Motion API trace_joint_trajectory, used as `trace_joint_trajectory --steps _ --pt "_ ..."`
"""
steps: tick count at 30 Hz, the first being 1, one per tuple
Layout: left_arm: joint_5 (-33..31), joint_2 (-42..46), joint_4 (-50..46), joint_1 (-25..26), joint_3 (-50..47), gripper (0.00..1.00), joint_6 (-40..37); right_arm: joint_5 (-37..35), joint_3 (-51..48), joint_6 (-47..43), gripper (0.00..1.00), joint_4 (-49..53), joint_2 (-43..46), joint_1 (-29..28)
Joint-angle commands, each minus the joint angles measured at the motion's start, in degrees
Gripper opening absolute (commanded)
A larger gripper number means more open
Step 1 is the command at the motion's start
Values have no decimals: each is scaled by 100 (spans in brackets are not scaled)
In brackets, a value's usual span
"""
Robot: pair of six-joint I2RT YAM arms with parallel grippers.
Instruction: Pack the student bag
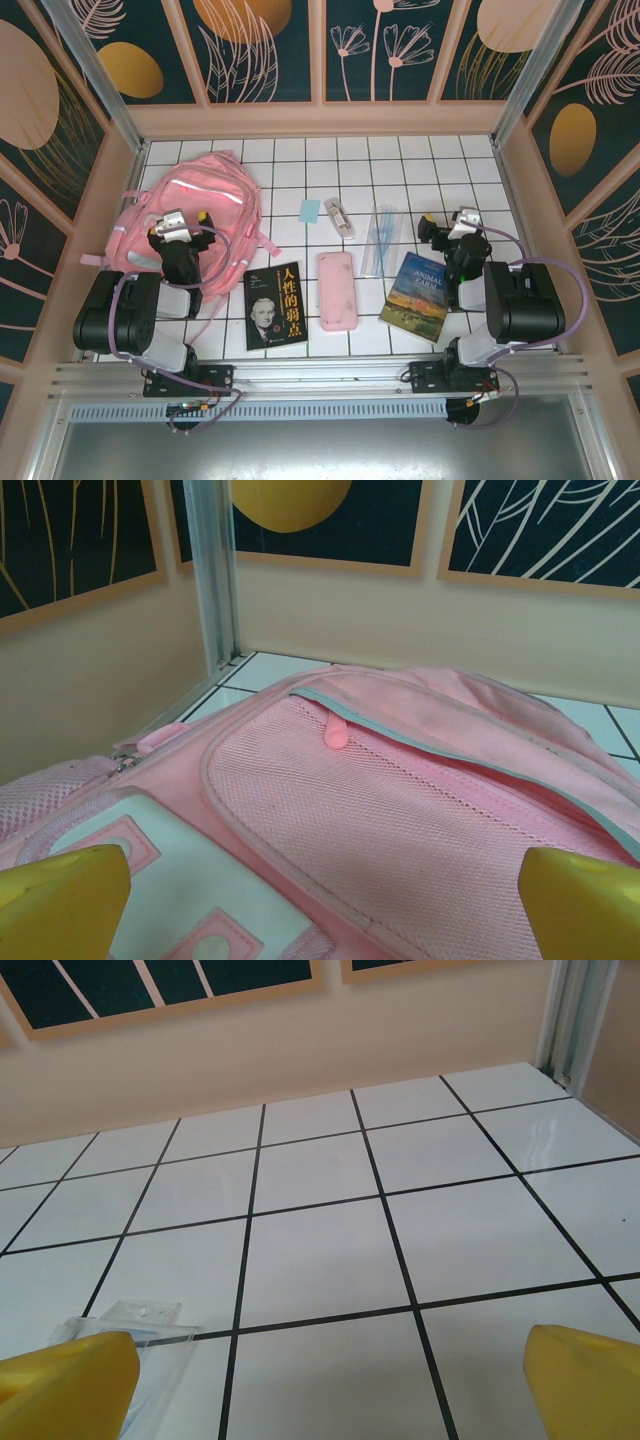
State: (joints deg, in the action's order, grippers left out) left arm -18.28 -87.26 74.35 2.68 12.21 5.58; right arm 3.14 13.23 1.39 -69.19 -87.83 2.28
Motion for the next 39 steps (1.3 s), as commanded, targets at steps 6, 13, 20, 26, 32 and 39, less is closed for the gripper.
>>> trace_joint_trajectory --steps 6,13,20,26,32,39 --pt "-17 378 -604 -22 230 99 11 10 86 -77 99 -114 11 22" --pt "-787 1901 -4103 -22 1387 97 1539 -1242 1257 236 99 2558 1052 -291" --pt "-496 2837 -7631 -22 2194 99 3928 -463 3076 2396 99 5479 1096 -245" --pt "-594 3403 -9420 -22 1857 99 5137 557 3936 2659 98 5877 370 -729" --pt "-397 3850 -9913 -22 1278 99 6195 1277 5578 2402 95 6394 -1089 -1950" --pt "-332 3121 -8791 -21 692 99 6221 1622 7282 2578 95 6565 -2902 -2985"
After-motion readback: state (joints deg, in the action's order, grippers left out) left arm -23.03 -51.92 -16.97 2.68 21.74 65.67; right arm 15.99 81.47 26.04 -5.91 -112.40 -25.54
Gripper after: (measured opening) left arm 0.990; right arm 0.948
